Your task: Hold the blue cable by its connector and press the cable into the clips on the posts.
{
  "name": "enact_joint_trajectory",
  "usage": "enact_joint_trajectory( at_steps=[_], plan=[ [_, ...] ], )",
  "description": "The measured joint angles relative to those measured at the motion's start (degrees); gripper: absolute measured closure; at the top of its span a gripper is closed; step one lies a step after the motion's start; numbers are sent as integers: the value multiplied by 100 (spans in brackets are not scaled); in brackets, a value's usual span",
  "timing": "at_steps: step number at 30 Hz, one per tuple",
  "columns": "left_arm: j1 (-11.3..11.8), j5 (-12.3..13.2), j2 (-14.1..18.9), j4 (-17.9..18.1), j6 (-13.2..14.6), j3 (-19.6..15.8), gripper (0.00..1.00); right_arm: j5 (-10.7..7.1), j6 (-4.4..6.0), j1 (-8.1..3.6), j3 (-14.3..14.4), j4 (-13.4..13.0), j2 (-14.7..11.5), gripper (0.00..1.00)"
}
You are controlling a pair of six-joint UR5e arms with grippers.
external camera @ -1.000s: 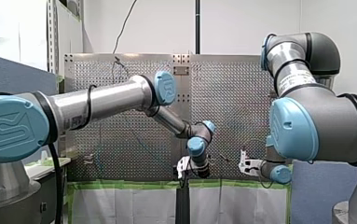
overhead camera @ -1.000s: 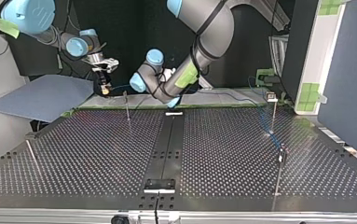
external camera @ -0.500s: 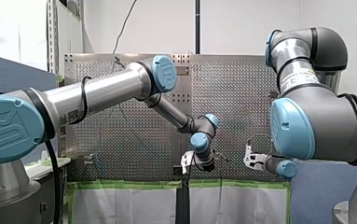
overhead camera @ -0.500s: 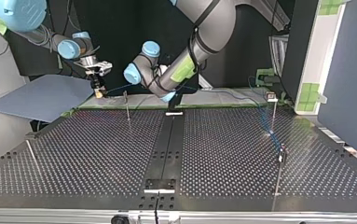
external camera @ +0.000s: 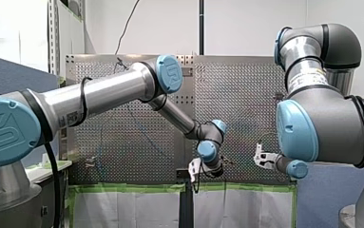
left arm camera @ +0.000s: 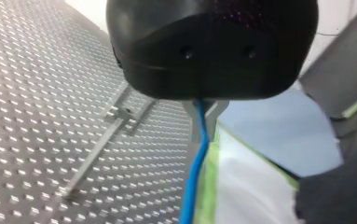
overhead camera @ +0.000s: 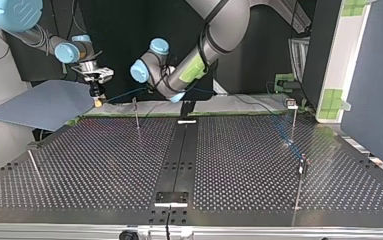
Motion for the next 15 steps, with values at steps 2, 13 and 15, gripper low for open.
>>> enact_joint_trajectory(
  at_steps=[2,13,15],
  plan=[
    [-8,-50,1,87,-45,64,100,16,57,-11,0,-41,1,100],
    [-15,-182,-3,617,-187,335,100,28,418,-119,-31,-293,3,100],
    [-8,-183,1,711,-197,317,100,21,426,-125,-32,-302,6,100]
  ],
)
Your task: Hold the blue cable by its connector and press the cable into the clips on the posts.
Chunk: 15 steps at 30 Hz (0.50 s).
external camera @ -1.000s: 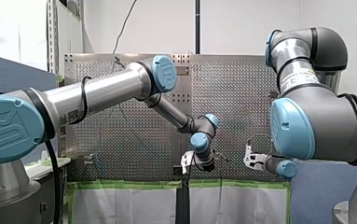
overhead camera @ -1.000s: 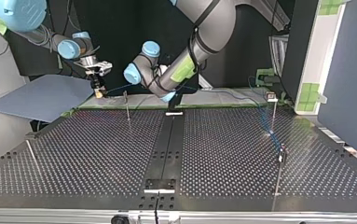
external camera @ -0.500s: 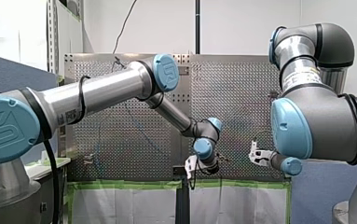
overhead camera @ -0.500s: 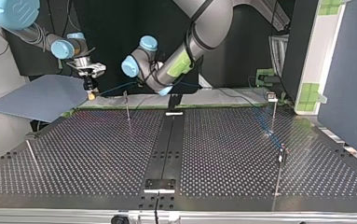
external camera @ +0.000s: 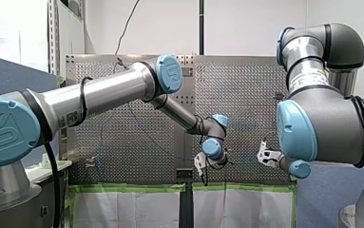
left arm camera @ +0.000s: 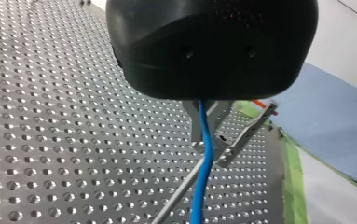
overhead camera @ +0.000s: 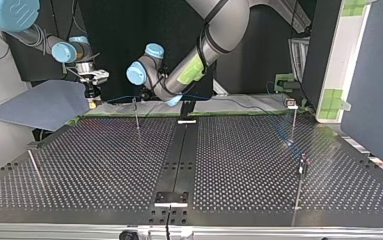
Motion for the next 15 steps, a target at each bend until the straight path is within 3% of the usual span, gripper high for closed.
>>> enact_joint_trajectory(
  at_steps=[15],
  plan=[
    [56,55,-10,757,-93,-377,100,-32,-2,39,-2,-53,12,100]
  ],
)
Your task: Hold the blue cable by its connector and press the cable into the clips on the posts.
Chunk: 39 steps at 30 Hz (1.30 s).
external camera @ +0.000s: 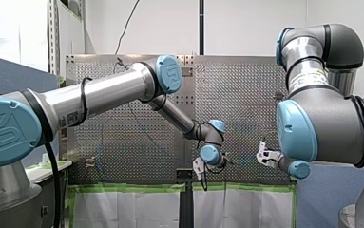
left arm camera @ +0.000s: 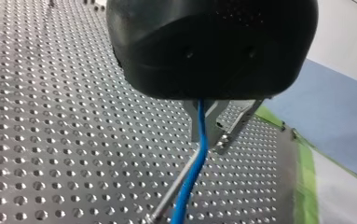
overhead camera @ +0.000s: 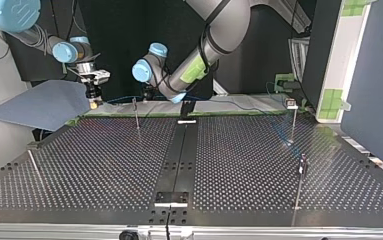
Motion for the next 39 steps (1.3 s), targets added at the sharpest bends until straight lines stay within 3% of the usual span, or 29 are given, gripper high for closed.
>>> enact_joint_trajectory(
  at_steps=[12,20,32,39],
  plan=[
    [23,29,-106,594,-90,-51,100,3,-23,21,0,-300,192,100],
    [70,89,-215,1022,-147,8,100,-11,120,-17,-12,-545,333,100],
    [178,130,-227,1568,-159,-54,100,-10,158,-31,-75,-532,353,100],
    [223,176,-232,1915,-159,-273,100,-18,165,-10,-102,-525,355,100]
  ],
)
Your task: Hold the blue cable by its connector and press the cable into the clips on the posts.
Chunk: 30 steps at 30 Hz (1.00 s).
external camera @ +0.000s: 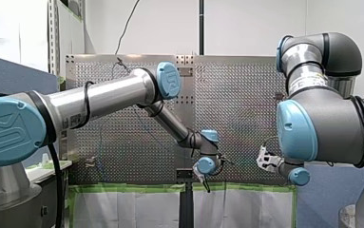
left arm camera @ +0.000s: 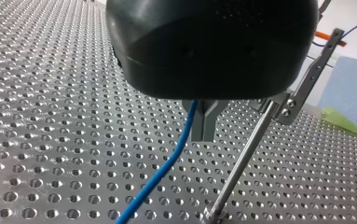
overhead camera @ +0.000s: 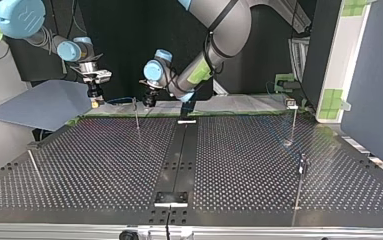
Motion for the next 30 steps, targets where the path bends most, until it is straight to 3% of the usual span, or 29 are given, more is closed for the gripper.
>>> enact_joint_trajectory(
  at_steps=[6,21,30],
  plan=[
    [1,90,-49,114,-5,-41,100,0,1,7,-5,6,5,100],
    [59,281,-238,96,-255,426,100,12,1,5,-48,35,11,100],
    [114,272,-244,106,-255,358,100,20,-8,30,-84,63,16,100]
  ],
)
